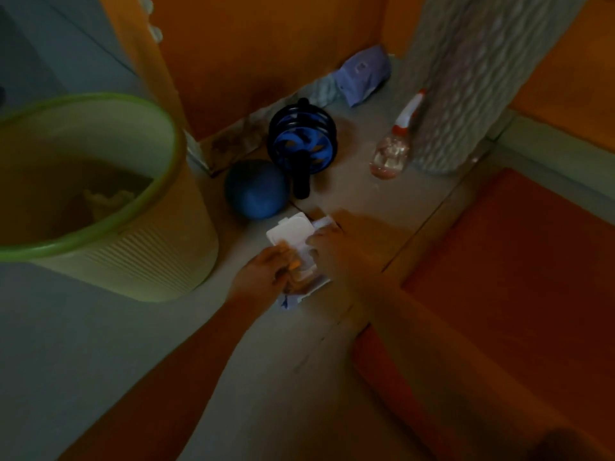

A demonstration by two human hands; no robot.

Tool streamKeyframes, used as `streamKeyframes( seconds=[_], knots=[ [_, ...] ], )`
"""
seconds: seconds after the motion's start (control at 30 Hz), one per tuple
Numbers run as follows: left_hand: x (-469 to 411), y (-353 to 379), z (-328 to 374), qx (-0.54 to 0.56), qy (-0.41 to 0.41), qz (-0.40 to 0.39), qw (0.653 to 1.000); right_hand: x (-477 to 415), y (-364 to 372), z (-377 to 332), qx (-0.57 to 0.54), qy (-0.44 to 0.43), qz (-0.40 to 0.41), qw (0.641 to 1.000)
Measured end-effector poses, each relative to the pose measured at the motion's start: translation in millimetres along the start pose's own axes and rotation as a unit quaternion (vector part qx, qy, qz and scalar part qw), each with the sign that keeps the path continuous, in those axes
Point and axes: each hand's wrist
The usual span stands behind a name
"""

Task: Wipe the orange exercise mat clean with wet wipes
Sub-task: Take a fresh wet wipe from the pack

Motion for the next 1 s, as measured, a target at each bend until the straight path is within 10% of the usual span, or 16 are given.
streamKeyframes(
  seconds=[0.2,0.67,1.0],
  knots=[
    [5,-6,4,-0.006,0.016,-0.035,0.999,23,19,-6,-0.06,0.066,0.136,0.987],
    [12,-5,5,-0.006,0.027,-0.088,0.996,20,9,-31,0.09,0.016,0.0,0.996],
    [9,-5,3,-0.004,0.025,-0.077,0.997,40,21,1,-0.197,0.061,0.077,0.975]
  ],
)
Point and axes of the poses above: each hand's wrist, its own x-axis away from the middle knuckle, its own y-axis out of the palm, z = x × y, and after that the axes turned 10 degrees about y, right-handed
